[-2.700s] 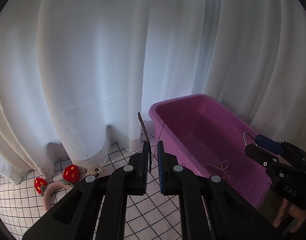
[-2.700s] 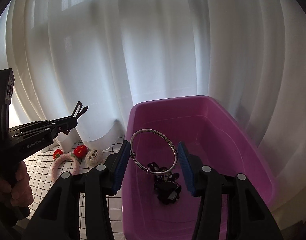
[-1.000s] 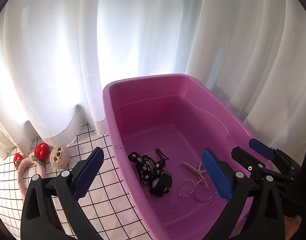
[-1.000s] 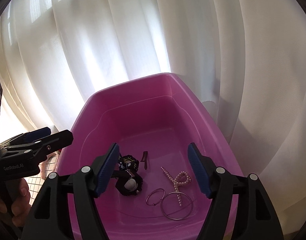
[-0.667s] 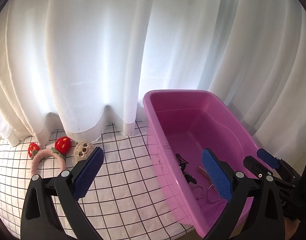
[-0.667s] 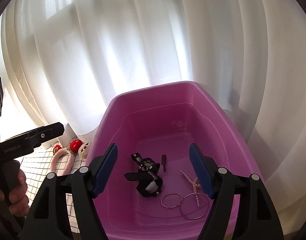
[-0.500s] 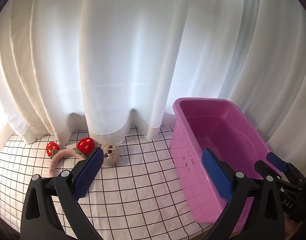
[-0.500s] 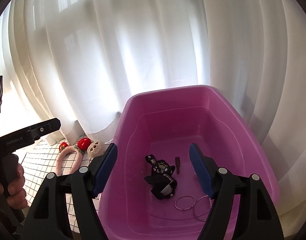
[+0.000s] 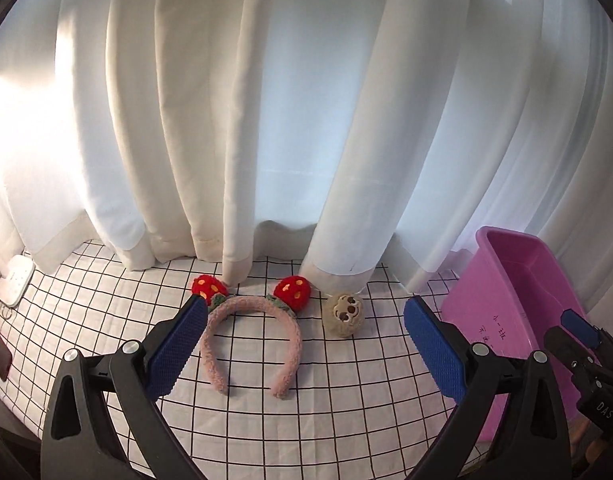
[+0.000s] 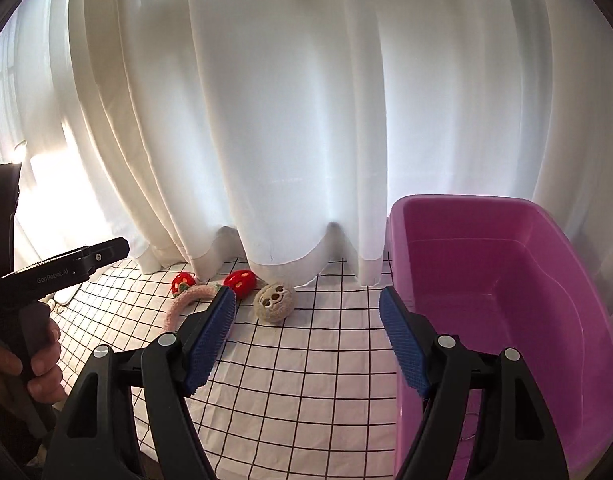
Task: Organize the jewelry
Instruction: 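Withdraw both tools from the tub toward the headband and sloth clip, then grasp the pink headband with the left tool while the right tool grasps the sloth clip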
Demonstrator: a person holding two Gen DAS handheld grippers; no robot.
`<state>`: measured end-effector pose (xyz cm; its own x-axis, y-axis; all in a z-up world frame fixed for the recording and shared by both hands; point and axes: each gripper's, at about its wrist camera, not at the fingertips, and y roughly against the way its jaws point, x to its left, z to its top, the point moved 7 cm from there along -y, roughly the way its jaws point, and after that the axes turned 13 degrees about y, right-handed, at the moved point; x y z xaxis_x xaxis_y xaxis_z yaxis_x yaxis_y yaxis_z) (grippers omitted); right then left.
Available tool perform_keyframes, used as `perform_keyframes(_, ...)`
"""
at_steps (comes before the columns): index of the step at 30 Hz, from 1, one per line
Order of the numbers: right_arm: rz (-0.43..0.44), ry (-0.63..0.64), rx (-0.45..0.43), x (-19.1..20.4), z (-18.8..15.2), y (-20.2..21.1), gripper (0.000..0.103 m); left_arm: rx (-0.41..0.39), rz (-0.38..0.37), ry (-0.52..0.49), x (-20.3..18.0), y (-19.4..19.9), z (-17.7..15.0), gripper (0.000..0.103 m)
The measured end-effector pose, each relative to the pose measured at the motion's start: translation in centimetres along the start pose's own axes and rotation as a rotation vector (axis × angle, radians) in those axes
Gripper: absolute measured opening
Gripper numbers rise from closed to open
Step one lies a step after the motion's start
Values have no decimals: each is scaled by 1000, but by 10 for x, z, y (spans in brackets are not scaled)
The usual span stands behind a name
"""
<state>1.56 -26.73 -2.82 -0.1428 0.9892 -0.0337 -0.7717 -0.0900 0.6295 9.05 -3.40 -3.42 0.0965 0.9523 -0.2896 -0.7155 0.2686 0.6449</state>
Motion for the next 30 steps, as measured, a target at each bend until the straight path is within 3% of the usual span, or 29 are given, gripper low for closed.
perform_keyframes(7,48,29,61,43,5,-47,71,46,95,88,89,-21,3,97)
perform_keyframes(13,63,7,134,65,-4,-97,71,89,168,101,138,-47,-8,97)
perform_keyframes(21,47,4,240,76,-26,-161,71,175,194,89,167,-106,-31,97)
perform_keyframes(30,9,-20,324,68,-41,-228,71,216,194,51,171,-162,-45,97)
